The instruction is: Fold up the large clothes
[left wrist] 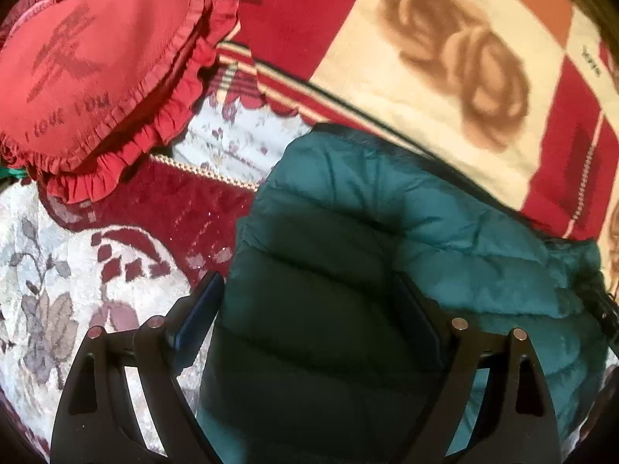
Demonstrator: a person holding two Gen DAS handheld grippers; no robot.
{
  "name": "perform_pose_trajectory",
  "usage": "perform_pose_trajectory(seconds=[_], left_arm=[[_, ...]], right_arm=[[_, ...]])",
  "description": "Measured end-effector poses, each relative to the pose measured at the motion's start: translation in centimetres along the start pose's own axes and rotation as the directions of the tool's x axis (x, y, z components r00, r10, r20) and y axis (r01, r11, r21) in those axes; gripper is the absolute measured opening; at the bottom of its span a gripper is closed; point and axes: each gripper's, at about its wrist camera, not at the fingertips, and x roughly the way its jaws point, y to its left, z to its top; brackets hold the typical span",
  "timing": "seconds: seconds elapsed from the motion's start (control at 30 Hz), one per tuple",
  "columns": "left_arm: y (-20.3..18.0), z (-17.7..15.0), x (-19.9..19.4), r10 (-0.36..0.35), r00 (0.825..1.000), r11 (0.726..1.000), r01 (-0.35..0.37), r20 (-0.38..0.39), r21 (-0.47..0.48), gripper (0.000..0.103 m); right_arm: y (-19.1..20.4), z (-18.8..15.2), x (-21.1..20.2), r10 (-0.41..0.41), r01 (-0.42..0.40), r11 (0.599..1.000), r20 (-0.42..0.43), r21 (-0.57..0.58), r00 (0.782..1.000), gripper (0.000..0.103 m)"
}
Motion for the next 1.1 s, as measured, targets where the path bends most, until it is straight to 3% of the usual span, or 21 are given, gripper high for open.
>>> perform_pose_trajectory(seconds=[0.1, 0.27, 0.53, 0.67, 0.8, 0.9, 1.0, 1.1], left_arm=[[-0.8, -0.1, -0.9, -0.004, 1.000, 1.000, 0.003, 0.023, 0.016, 0.088], [-2.0, -0.4, 0.6, 0.028, 1.000, 0.998, -0.028, 0.006, 0.047, 0.088], [-2.7, -0.7, 3.0, 0.058, 0.998, 0.994, -0.058, 0.004, 0.088, 0.090], [-2.5, -0.9, 3.2, 0.054, 0.999, 0.994, -0.055, 0.004, 0.090, 0.090], [-2.4, -0.9, 3.2, 0.049, 0.999, 0.995, -0.050, 0.008, 0.089, 0.090], [-2.5, -1.0, 3.2, 0.054, 0.998, 0.994, -0.055, 0.012, 0.090, 0.090], [-2.6, -1.1, 3.2, 0.060, 0.998, 0.994, -0.061, 0.017, 0.092, 0.090], [-2.6, -1.2, 3.0, 0.058, 0.998, 0.994, -0.060, 0.026, 0.088, 0.090]], right_arm=[[-1.9, -0.1, 0.0, -0.049, 0.049, 0.999, 0.009, -0.002, 0.999, 0.079], [-3.2, -0.1, 3.0, -0.094, 0.095, 0.995, -0.057, 0.025, 0.994, 0.079], [-4.4, -0.8, 6.7, -0.113, 0.121, 0.990, -0.101, 0.072, 0.988, 0.090], [-3.8, -0.4, 4.4, -0.123, 0.129, 0.990, -0.087, 0.063, 0.989, 0.090], [-3.6, -1.4, -1.0, -0.038, 0.039, 0.995, -0.012, 0.088, 0.999, 0.090], [-3.3, -3.7, -3.4, -0.026, 0.025, 0.998, 0.011, 0.062, 1.000, 0.090], [-3.9, -5.9, -1.7, -0.065, 0.068, 0.996, -0.059, 0.060, 0.996, 0.091], [-4.6, -6.6, -0.1, -0.044, 0.051, 0.991, -0.061, 0.126, 0.997, 0.102]])
